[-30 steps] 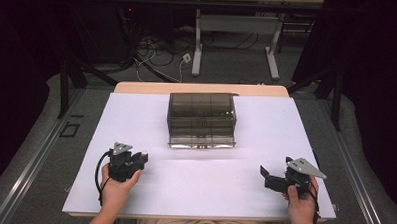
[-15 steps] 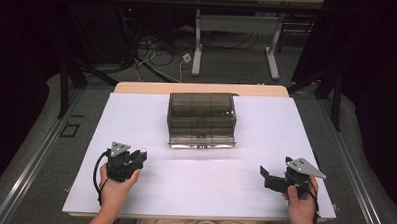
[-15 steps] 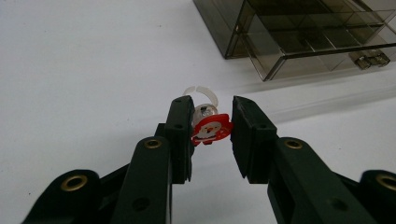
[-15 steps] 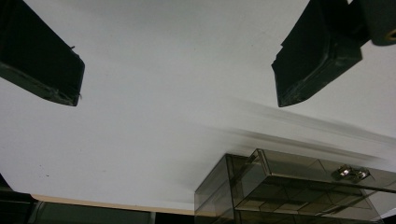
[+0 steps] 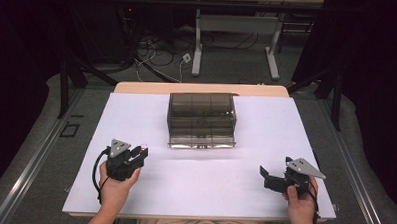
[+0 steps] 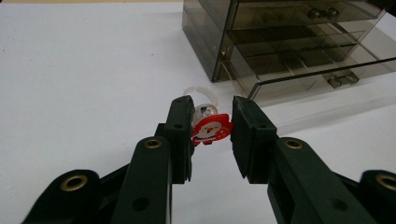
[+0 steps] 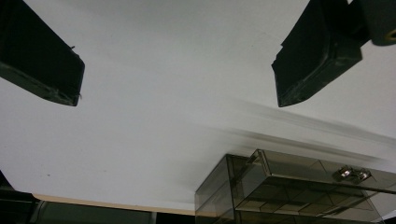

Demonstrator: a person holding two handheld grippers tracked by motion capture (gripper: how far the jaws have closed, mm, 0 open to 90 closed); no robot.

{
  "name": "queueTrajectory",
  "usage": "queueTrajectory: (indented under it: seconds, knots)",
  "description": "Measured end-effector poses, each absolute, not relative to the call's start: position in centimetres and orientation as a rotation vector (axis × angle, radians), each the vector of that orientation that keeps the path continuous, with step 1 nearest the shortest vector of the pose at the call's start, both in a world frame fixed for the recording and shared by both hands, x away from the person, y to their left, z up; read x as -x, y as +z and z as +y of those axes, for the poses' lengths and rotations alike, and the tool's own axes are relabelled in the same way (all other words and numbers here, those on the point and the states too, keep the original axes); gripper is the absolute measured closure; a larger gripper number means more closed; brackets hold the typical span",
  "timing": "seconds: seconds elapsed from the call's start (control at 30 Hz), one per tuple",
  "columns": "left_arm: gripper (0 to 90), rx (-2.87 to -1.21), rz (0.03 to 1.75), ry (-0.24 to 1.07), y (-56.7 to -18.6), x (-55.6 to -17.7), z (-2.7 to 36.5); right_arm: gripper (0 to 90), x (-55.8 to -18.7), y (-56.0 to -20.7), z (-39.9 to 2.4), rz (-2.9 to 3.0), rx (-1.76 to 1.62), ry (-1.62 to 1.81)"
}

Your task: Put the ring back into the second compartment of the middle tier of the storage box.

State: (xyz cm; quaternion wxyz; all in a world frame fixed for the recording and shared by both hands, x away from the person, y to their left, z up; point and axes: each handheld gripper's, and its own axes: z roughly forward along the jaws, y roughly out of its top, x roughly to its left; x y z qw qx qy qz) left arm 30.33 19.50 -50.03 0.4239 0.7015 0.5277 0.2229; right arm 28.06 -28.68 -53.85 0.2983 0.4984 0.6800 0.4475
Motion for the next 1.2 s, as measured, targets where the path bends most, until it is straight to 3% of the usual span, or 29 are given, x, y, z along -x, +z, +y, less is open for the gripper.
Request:
queueTrajectory:
  seconds: [1.2]
  knots:
    - [68.9, -1.762, 1.217, 0.546, -47.0, -32.5, 16.3, 1.4, -28.1, -53.9, -28.7, 1.805, -1.315, 1.191]
